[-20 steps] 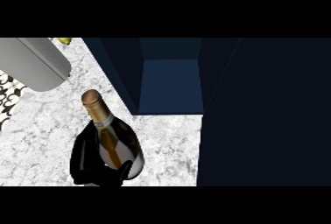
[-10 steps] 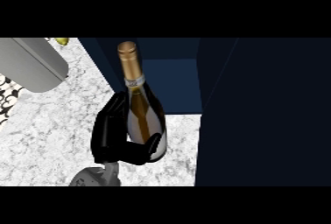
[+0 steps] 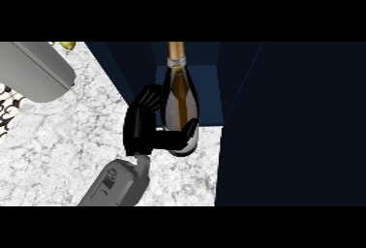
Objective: Pick up the wine, place it into the cabinet and close the cabinet
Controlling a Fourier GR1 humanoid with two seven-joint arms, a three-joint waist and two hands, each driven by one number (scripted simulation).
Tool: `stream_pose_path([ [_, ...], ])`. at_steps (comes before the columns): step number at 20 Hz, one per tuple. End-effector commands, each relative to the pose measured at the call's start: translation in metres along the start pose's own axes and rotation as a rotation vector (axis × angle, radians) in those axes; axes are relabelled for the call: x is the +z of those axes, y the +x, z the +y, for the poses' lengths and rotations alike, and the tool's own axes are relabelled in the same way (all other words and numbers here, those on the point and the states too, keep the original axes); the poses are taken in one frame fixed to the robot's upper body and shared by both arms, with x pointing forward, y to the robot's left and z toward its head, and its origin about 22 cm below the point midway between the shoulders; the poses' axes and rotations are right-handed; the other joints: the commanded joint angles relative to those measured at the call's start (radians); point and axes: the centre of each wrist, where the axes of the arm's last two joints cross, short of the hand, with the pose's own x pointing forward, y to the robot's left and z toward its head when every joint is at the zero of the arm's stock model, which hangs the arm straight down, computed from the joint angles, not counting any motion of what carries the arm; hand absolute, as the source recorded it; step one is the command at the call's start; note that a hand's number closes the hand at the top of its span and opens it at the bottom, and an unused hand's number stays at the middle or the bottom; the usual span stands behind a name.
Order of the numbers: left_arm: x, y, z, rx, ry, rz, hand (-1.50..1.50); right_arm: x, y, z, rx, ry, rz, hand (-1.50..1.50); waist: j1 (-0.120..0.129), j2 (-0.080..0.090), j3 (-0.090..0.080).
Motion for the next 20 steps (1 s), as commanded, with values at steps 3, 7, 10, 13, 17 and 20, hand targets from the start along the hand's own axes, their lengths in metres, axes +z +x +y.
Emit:
stream_pose_path([
  [3, -0.021, -0.020, -0.001, -0.070, 0.030, 0.036, 1.50, 0.027, 0.039, 0.004, -0.062, 0.049, -0.066, -1.50, -0.003, 0.002, -0.001],
  [7, -0.014, -0.045, 0.004, -0.066, 0.046, 0.062, 1.50, 0.034, 0.041, 0.006, -0.054, 0.053, -0.065, -1.50, -0.006, 0.001, -0.001],
  [10, -0.011, -0.061, 0.001, -0.090, 0.051, 0.070, 1.50, 0.028, 0.026, 0.000, -0.055, 0.051, -0.075, -1.50, -0.008, 0.002, 0.000],
  [13, -0.024, -0.061, 0.000, -0.081, 0.052, 0.068, 1.50, 0.037, 0.040, 0.003, -0.069, 0.064, -0.071, -1.50, -0.016, 0.002, 0.000],
  [17, -0.017, -0.073, 0.003, -0.047, 0.072, 0.067, 1.50, 0.030, 0.037, -0.006, -0.055, 0.068, -0.073, -1.50, -0.012, 0.004, 0.000],
  [20, -0.026, -0.079, 0.012, 0.012, 0.078, 0.085, 1.50, 0.029, 0.035, 0.002, -0.068, 0.063, -0.061, -1.50, -0.010, 0.004, -0.001],
])
